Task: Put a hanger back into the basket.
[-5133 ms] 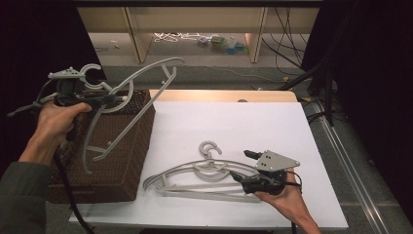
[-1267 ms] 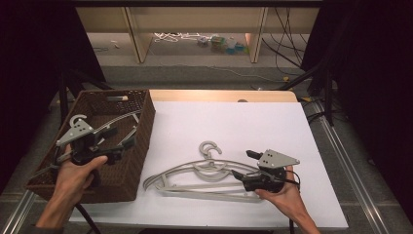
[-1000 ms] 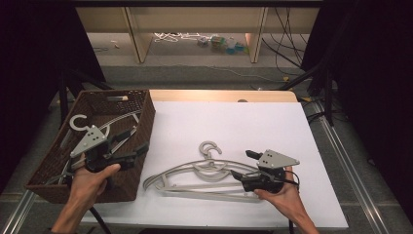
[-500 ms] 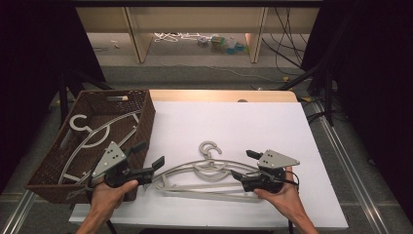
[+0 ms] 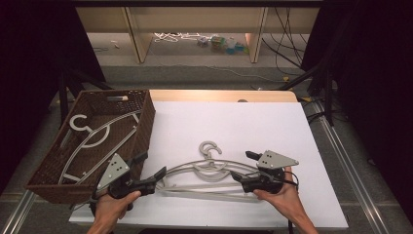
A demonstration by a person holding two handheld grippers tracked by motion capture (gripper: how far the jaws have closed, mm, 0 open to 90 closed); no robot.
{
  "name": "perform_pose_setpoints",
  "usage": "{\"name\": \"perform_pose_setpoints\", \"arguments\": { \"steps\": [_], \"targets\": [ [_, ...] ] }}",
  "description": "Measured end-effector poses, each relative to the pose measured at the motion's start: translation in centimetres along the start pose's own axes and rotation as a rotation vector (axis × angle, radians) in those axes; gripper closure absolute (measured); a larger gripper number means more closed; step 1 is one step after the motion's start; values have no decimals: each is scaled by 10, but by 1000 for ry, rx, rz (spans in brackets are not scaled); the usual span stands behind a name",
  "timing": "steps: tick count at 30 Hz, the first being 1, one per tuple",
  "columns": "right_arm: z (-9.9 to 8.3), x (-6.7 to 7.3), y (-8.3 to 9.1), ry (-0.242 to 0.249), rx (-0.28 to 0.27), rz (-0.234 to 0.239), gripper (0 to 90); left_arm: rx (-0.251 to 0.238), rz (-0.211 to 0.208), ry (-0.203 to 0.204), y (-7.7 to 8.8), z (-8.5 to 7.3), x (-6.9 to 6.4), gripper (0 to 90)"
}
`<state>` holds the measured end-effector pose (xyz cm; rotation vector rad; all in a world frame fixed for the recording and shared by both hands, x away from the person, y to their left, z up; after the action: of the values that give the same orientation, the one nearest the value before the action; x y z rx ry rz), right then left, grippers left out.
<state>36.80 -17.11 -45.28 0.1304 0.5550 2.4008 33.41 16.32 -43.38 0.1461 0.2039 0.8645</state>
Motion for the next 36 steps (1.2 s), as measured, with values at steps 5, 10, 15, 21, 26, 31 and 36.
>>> {"name": "perform_pose_setpoints", "arguments": {
  "steps": [5,10,15,21,26,31,36],
  "targets": [
    [-2,-3,0,-6,31,-5,168,5,-8,-35,-1,-5,-5,166],
    [-7,-14,-2,-23,85,-28,168,20,-21,-64,-5,-8,-9,165],
    [-12,-29,-7,-13,134,-40,282,22,-23,-64,-7,-9,-10,166],
    [-19,-40,-16,-37,217,-45,328,25,-22,-62,-5,-11,-9,166],
    [-27,-46,-28,12,309,-35,395,19,-21,-60,-3,-11,-10,167],
    [-31,-48,-36,24,349,-26,430,24,-34,-64,-4,-12,-11,167],
    [-30,-50,-48,49,370,-19,468,29,-37,-68,-5,-12,-11,166]
  ]
}}
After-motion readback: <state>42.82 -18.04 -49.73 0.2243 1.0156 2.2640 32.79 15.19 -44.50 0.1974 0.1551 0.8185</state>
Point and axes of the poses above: each handheld gripper's, and its own axes: y roughly backward along the jaws, z roughly out of its top, x roughly to its left, the point moved 5 cm from there along -y, roughly forward along the jaws
